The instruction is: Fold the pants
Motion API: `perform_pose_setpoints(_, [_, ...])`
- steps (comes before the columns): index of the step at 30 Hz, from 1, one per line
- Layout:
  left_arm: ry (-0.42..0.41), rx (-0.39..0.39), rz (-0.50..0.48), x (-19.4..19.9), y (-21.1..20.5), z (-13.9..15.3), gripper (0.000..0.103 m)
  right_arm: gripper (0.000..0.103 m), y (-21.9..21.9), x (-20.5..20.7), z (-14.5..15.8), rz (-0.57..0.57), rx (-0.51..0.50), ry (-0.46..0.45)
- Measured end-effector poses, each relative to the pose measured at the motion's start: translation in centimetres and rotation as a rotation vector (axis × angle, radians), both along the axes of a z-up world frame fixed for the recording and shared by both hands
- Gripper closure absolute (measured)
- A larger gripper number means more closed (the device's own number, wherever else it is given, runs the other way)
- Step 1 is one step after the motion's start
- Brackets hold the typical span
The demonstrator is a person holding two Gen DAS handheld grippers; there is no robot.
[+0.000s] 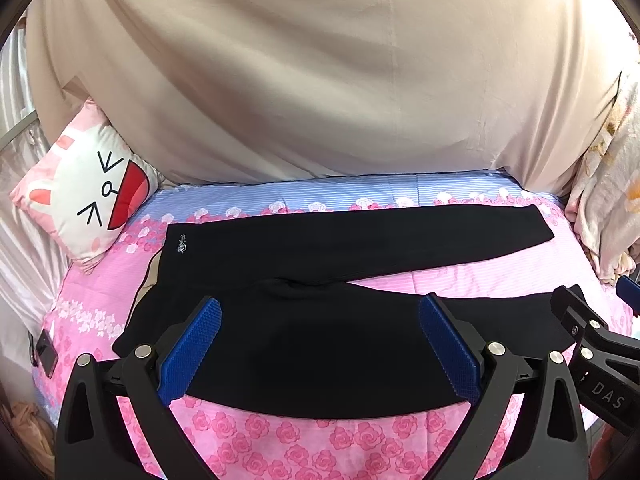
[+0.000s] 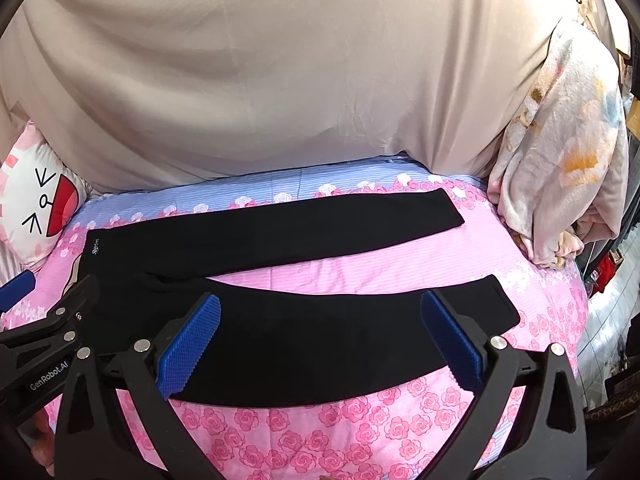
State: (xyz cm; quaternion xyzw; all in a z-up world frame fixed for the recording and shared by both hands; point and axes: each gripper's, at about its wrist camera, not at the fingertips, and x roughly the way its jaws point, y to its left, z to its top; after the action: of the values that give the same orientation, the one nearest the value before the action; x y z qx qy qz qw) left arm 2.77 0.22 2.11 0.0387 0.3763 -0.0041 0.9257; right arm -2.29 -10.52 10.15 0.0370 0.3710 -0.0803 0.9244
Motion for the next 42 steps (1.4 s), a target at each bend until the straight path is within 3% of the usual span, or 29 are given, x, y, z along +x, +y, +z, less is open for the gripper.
perform_pose_setpoints(42, [0.002,-0.002,0.004,0.3,0.9,-0.4,0.006,0.005,0.6,0.2,-0.4,0.015,-0.004,0.008])
